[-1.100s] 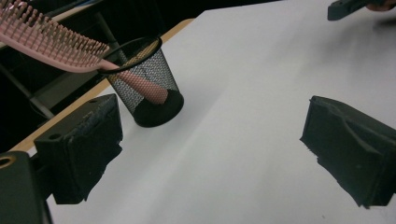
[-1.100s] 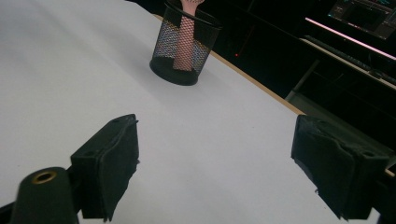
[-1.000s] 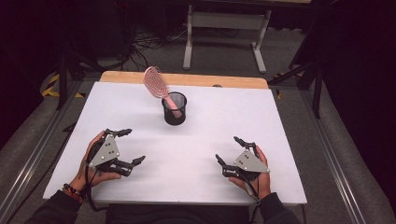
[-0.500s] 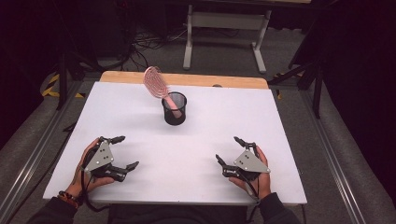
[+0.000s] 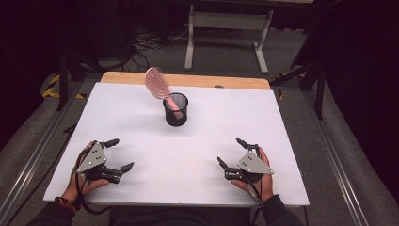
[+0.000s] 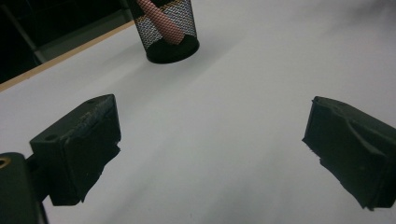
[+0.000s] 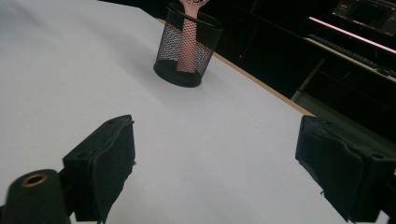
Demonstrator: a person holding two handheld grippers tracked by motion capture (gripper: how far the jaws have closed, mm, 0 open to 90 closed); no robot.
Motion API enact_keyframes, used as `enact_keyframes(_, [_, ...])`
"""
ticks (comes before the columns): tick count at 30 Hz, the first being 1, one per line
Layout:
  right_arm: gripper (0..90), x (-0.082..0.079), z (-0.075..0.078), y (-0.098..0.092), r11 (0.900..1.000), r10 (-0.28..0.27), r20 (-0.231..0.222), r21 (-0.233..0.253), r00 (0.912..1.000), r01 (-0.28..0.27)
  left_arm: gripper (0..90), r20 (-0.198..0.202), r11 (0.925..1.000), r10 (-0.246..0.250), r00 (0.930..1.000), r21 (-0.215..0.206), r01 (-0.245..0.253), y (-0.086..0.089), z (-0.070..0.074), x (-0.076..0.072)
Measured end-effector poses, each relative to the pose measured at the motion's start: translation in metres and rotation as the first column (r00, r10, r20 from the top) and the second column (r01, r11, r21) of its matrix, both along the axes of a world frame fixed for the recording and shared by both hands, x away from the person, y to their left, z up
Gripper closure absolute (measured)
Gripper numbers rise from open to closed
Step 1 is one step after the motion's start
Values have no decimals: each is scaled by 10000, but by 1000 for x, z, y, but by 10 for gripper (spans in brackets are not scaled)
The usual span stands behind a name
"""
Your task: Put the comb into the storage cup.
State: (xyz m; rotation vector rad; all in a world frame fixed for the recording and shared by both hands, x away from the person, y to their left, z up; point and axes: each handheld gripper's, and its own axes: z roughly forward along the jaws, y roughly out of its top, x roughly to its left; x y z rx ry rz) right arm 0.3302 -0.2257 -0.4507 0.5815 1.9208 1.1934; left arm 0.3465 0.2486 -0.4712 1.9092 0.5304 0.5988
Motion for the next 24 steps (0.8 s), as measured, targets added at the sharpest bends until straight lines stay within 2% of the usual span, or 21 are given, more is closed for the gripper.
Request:
enact_keyframes(3, [125, -1, 0, 1, 10000, 18, 37, -71, 10000, -17, 47, 80, 9999, 4, 10000, 121, -5, -1, 0, -1])
enact_keyframes(16, [125, -2, 2, 3, 10000, -35, 158, -53, 9999, 36, 48, 69, 9999, -42, 10000, -156, 43, 1, 1, -2])
enact_keyframes(21, [126, 0, 0, 3, 10000, -17, 82, -49, 10000, 18, 47, 107, 9998, 7, 9999, 191, -9, -1, 0, -2])
enact_keyframes(24, [126, -1, 1, 2, 10000, 1, 93, -27, 10000, -1, 47, 51, 10000, -11, 10000, 83, 10, -1, 0, -1])
